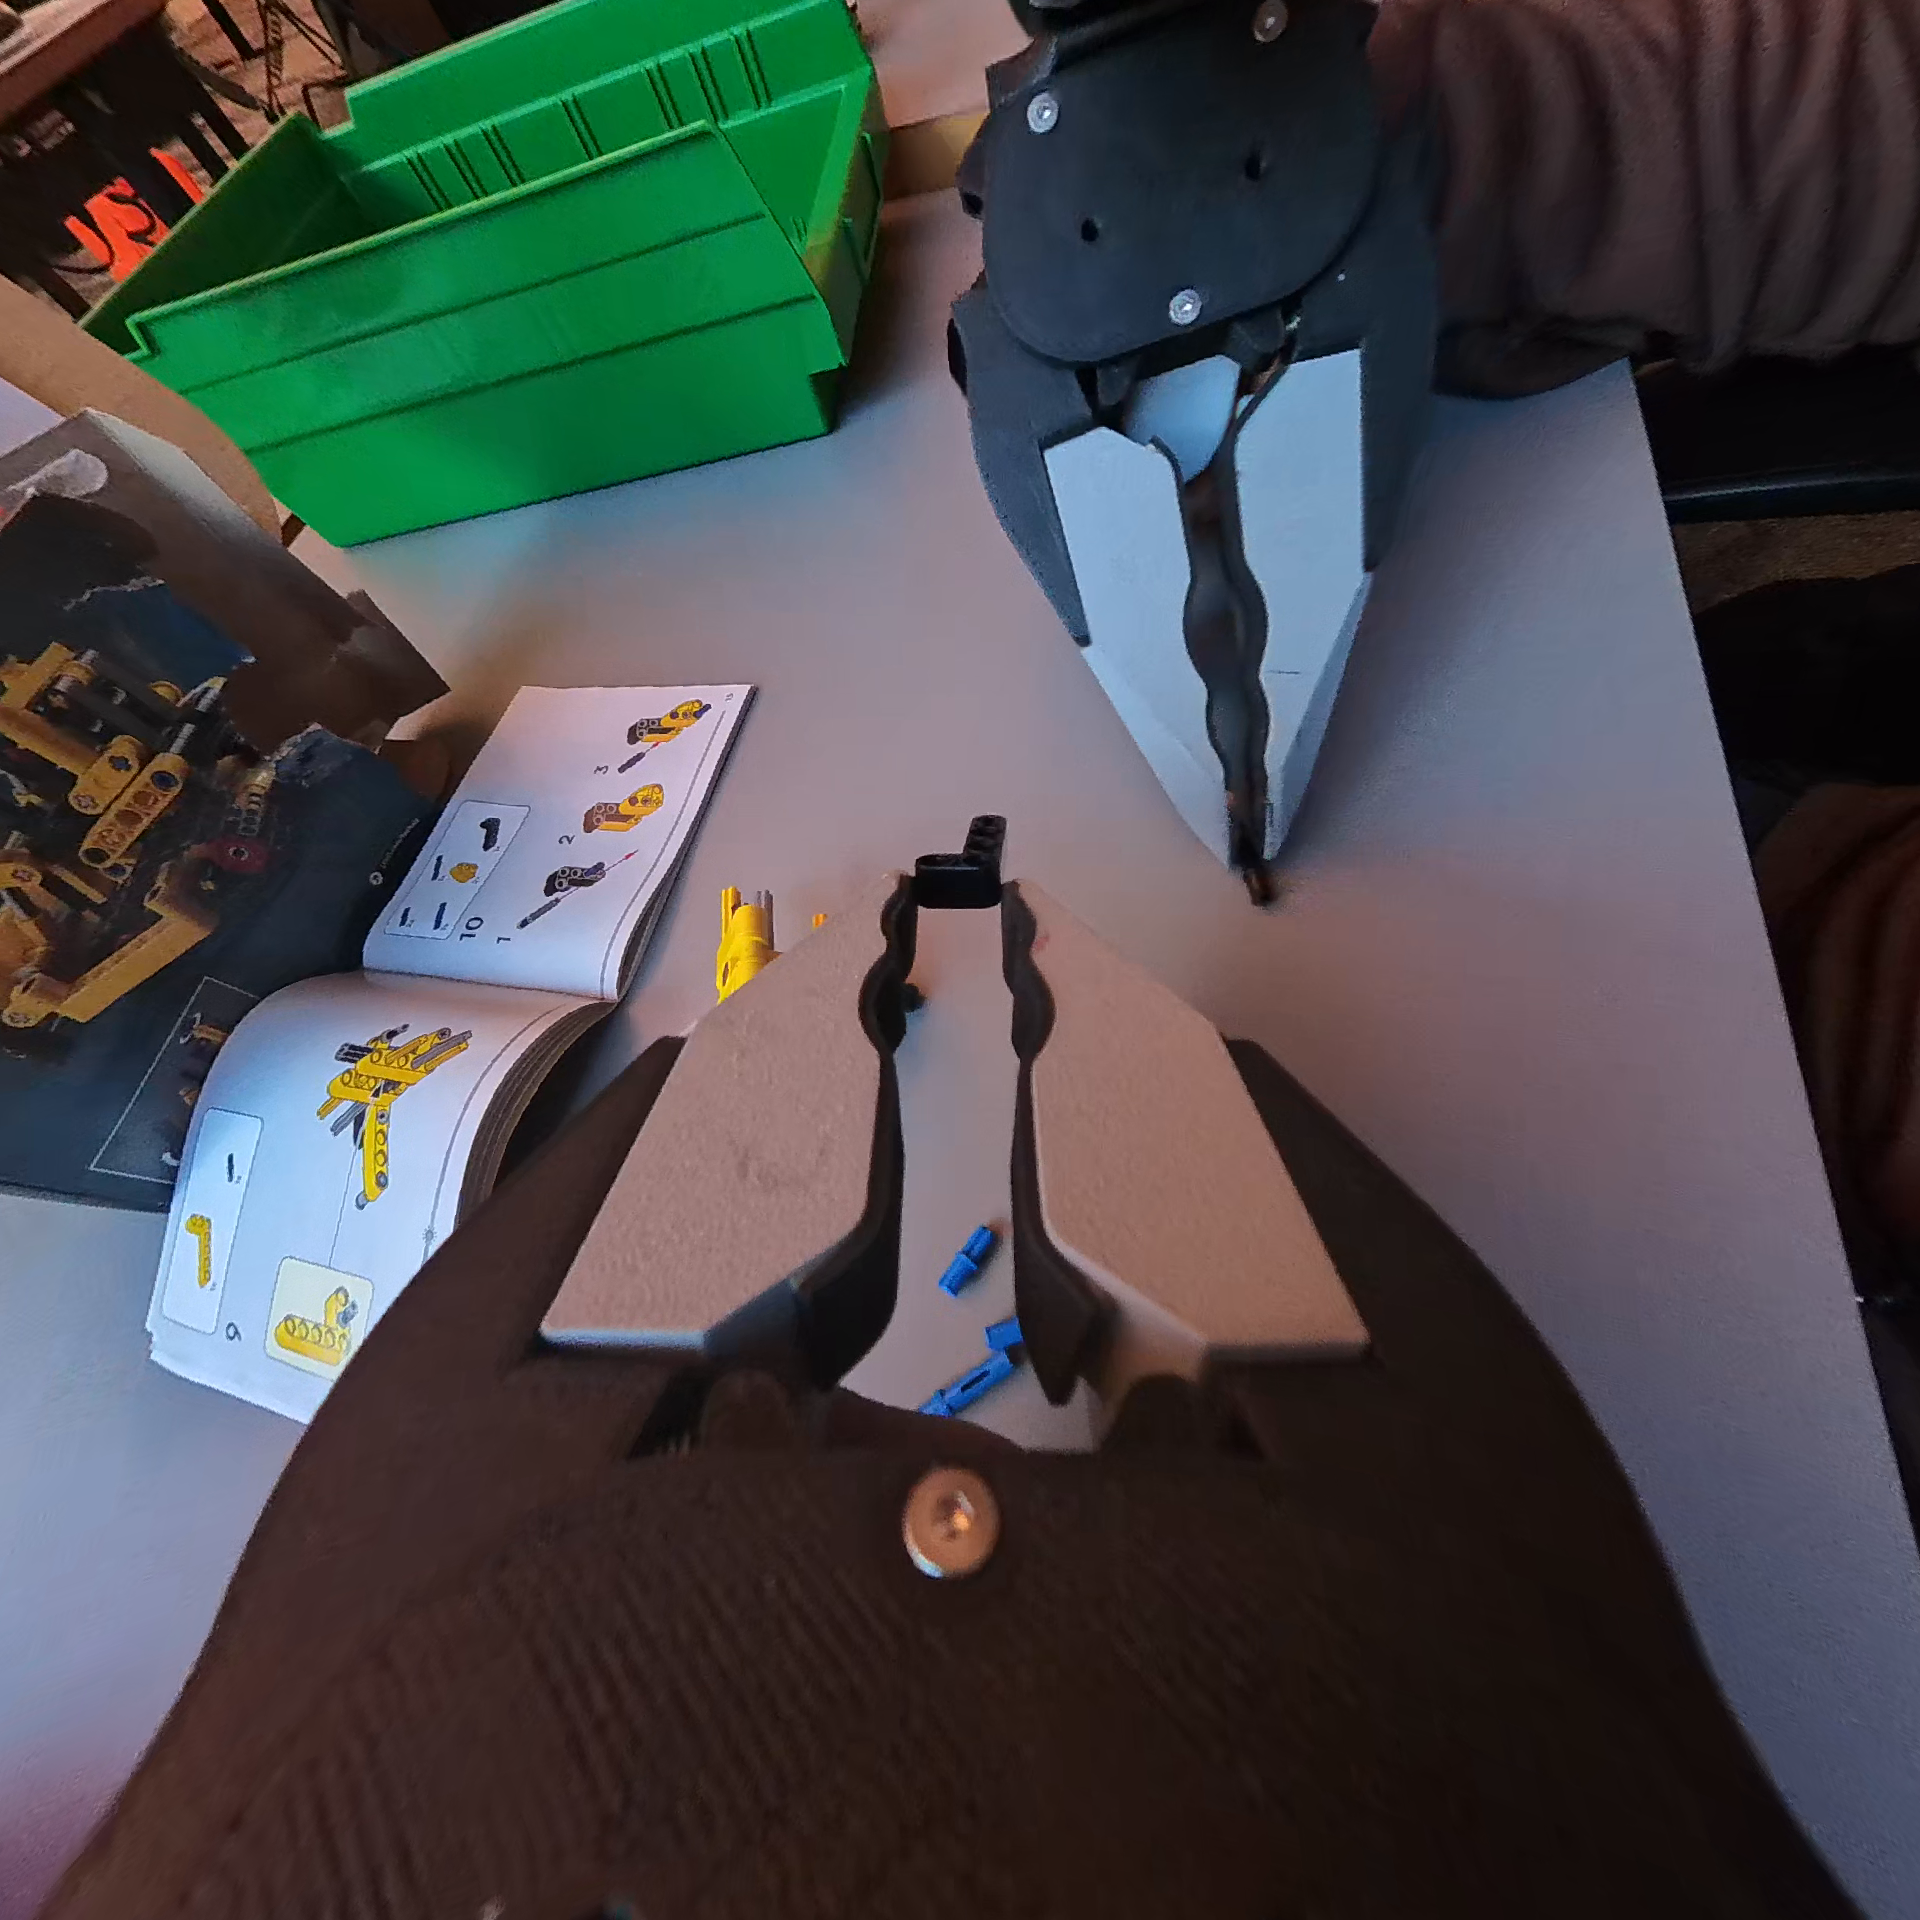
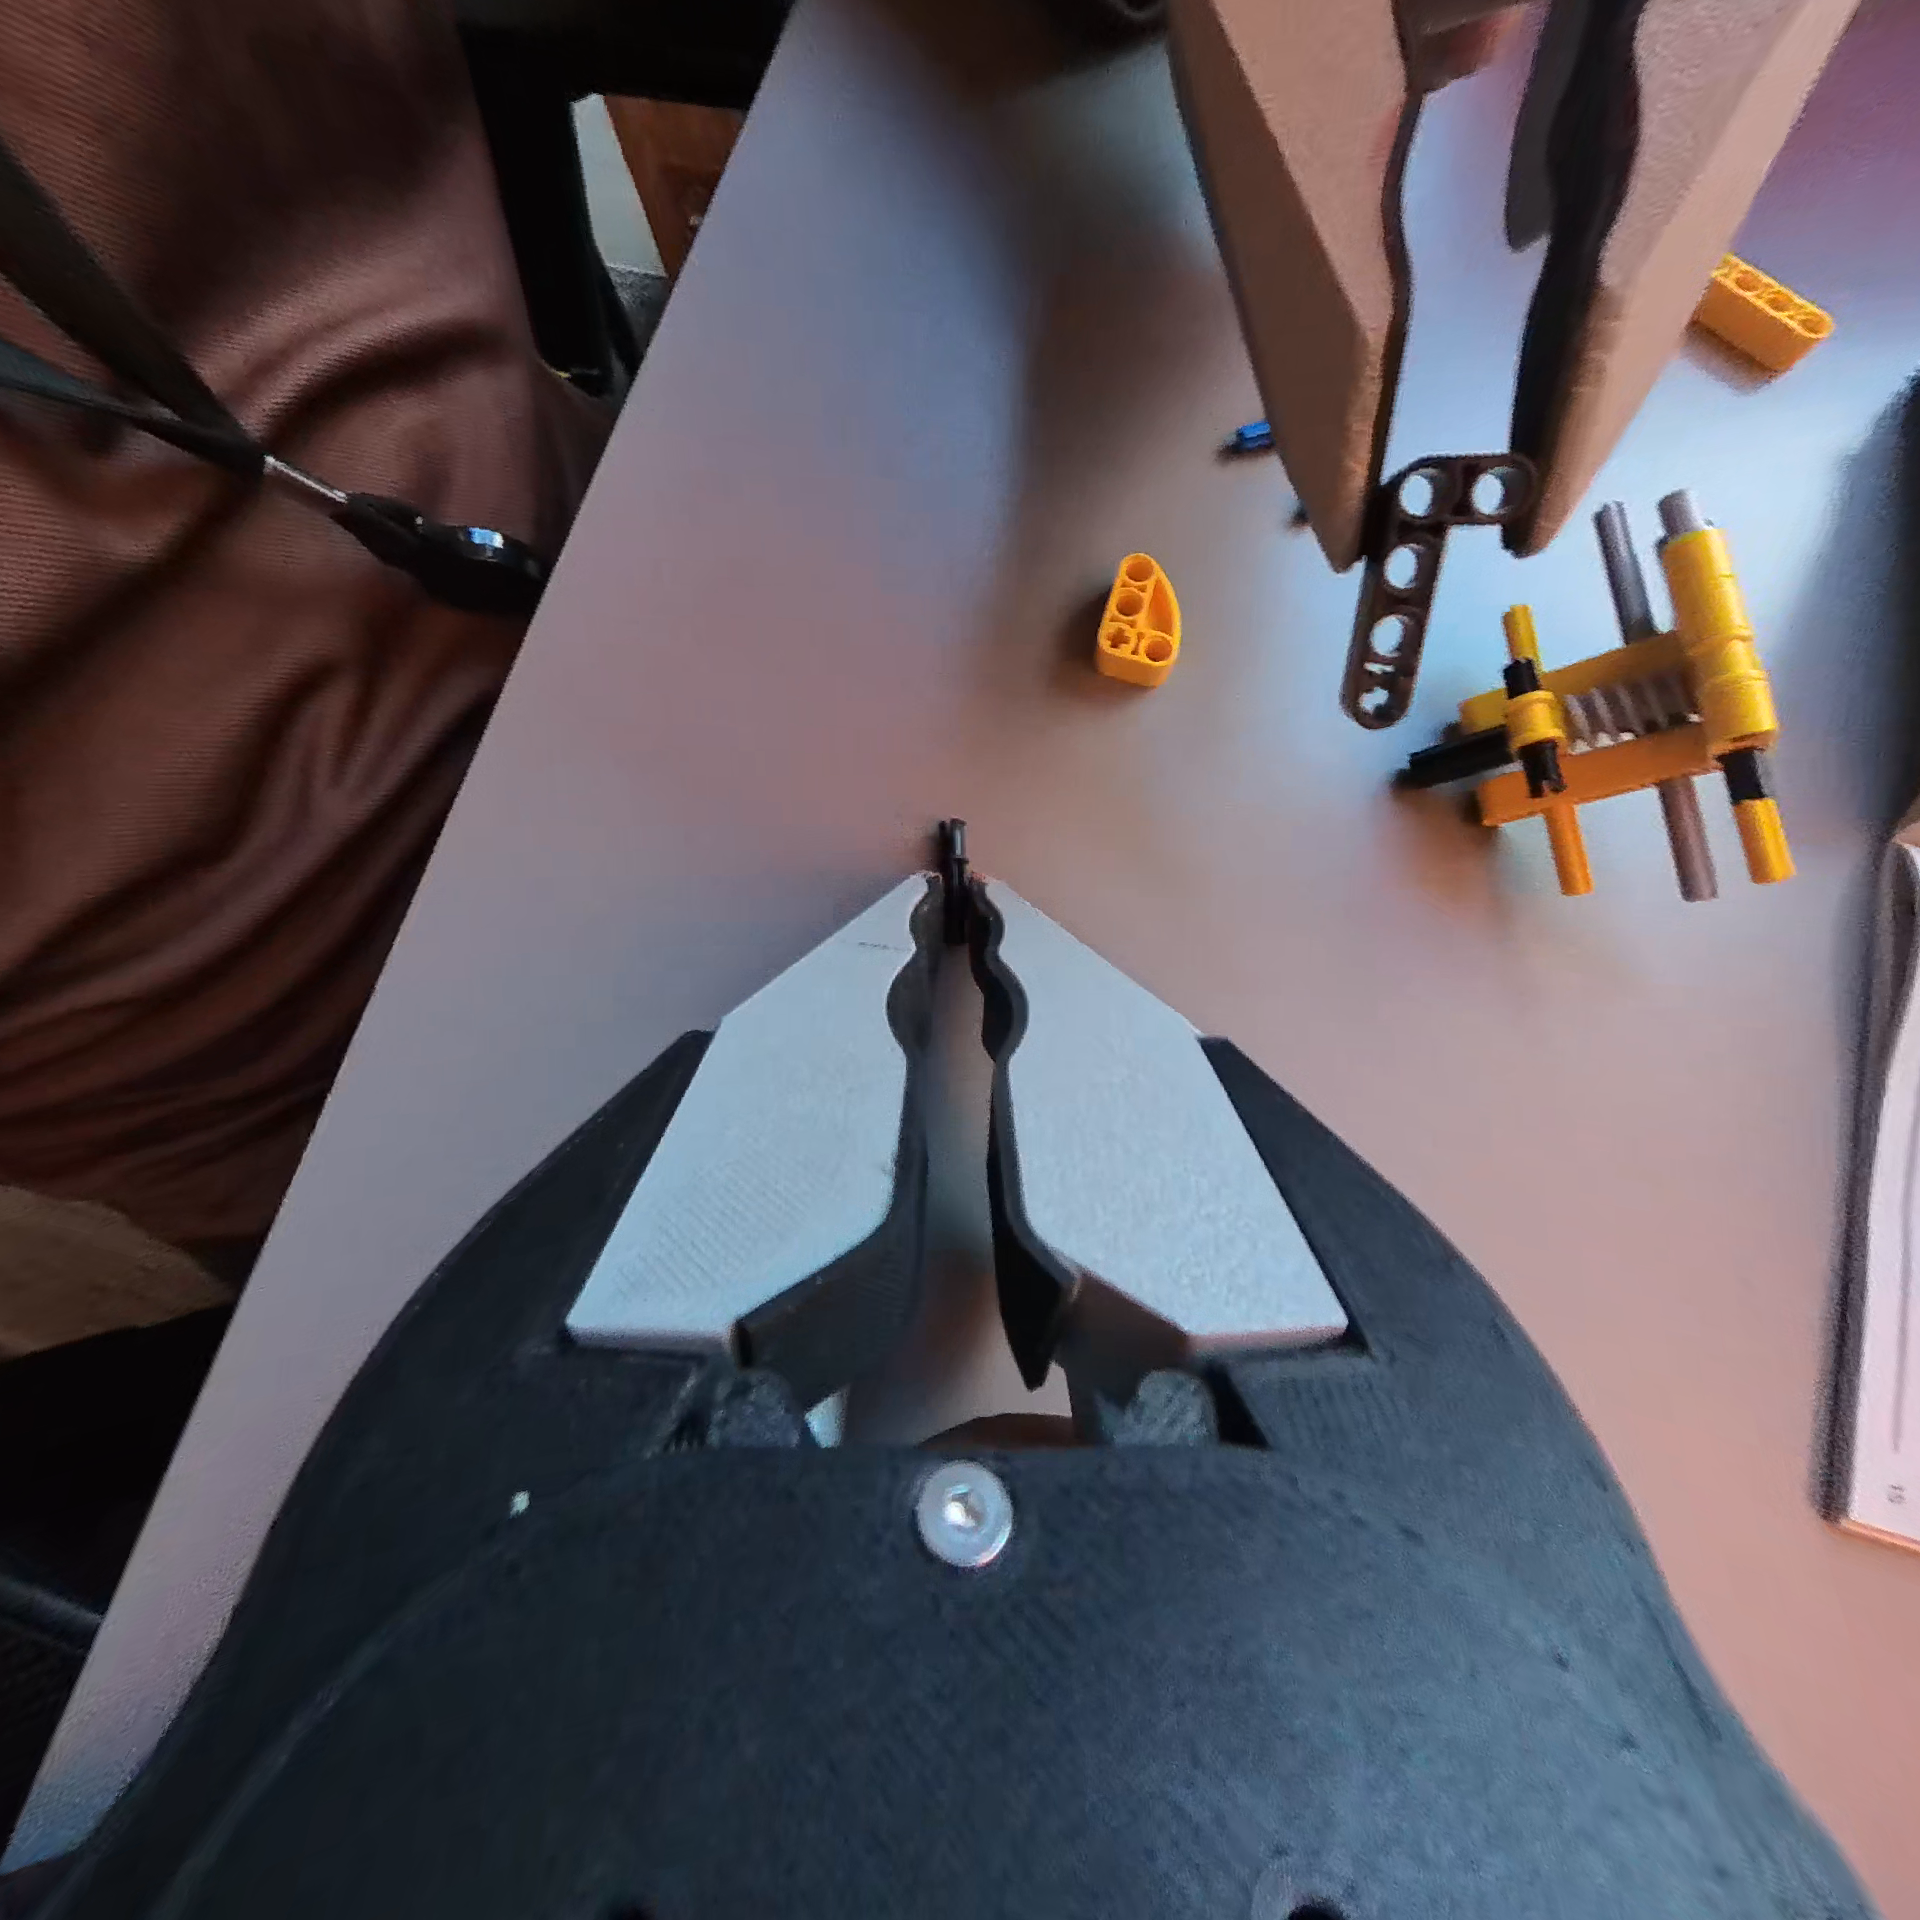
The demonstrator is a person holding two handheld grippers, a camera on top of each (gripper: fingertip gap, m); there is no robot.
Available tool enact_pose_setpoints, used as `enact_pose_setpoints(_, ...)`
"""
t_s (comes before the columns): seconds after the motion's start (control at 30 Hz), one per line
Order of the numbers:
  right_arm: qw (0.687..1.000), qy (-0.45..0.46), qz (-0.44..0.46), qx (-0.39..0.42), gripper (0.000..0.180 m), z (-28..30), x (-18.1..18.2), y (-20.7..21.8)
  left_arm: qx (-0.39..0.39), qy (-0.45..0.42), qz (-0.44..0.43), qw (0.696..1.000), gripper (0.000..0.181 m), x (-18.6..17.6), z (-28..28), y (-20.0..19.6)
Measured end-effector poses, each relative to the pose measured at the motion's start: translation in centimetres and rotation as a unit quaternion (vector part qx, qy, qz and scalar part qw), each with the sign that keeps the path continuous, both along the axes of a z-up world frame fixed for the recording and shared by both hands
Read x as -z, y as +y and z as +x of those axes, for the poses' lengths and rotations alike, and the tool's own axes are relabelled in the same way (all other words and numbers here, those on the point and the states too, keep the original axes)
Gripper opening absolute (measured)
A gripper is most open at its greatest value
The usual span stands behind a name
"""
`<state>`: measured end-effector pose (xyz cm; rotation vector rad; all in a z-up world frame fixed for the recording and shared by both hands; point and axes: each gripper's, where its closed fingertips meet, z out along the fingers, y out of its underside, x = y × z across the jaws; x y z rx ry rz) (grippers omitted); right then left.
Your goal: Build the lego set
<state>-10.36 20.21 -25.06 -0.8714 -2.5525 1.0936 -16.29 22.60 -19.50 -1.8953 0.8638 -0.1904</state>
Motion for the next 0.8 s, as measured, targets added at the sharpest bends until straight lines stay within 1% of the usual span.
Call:
enact_pose_setpoints(0.33,0.999,0.019,0.023,0.041,0.001,-1.1,0.0,1.9,-0.006,0.004,0.002,1.000,0.013,0.1,-0.2,0.1)
enact_pose_setpoints(0.4,0.998,0.024,0.026,0.048,0.009,-1.4,0.0,2.1,-0.009,0.003,0.004,1.000,0.013,0.0,-0.2,0.2)
enact_pose_setpoints(0.47,0.998,0.030,0.021,0.050,0.010,-1.6,-0.3,2.1,-0.016,0.000,0.009,1.000,0.013,-0.2,-0.4,0.4)
enact_pose_setpoints(0.6,0.996,0.057,0.000,0.065,0.011,-2.0,-1.8,2.5,-0.028,-0.008,0.015,0.999,0.013,-0.6,-0.7,0.7)
enact_pose_setpoints(0.8,0.982,0.141,-0.024,0.125,0.011,-3.7,-5.2,4.3,-0.023,-0.009,0.011,1.000,0.013,-0.4,-0.4,0.6)
